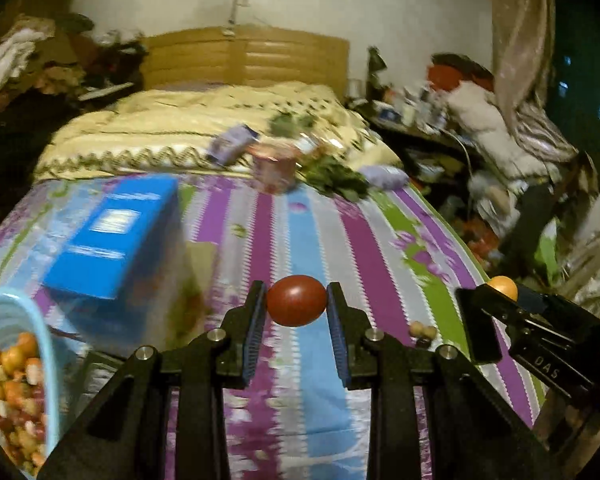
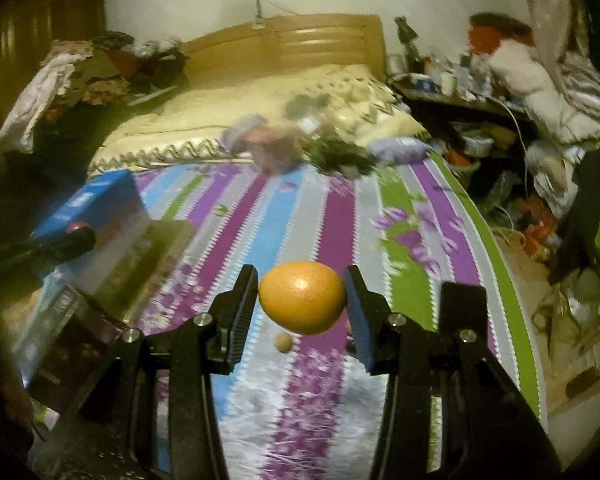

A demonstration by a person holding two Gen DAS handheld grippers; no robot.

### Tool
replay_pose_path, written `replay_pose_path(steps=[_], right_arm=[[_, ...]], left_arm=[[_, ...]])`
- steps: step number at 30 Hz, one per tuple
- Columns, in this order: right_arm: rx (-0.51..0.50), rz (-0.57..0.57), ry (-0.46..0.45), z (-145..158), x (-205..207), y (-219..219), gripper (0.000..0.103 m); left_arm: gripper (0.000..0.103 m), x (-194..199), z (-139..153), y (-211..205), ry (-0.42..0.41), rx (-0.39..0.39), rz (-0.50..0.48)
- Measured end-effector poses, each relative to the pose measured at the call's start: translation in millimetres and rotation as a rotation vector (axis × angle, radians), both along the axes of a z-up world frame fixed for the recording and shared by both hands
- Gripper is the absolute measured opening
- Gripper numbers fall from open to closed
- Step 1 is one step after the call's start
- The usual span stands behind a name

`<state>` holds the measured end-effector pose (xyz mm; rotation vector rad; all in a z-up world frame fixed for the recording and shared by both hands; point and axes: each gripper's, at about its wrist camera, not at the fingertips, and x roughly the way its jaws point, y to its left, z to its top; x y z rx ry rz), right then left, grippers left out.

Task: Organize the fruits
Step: 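Carry the red tomato and orange in both tools over the basket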

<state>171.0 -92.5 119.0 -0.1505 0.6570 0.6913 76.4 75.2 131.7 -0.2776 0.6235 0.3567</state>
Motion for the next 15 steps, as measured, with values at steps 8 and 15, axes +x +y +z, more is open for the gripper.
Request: replay_pose_path(steps=[8, 15], right_arm=[[0.014, 0.111, -0.017, 22.7, -39.3, 48.4, 0.045], [0.019, 0.197, -0.047, 41.9, -74.3, 88.9, 0.045]], left_arm=[[0.03, -60.9, 27.3, 39.1, -0.057, 0.014, 0.102], [0.03, -121.6, 39.4, 80.1, -0.078, 0.018, 0.209]])
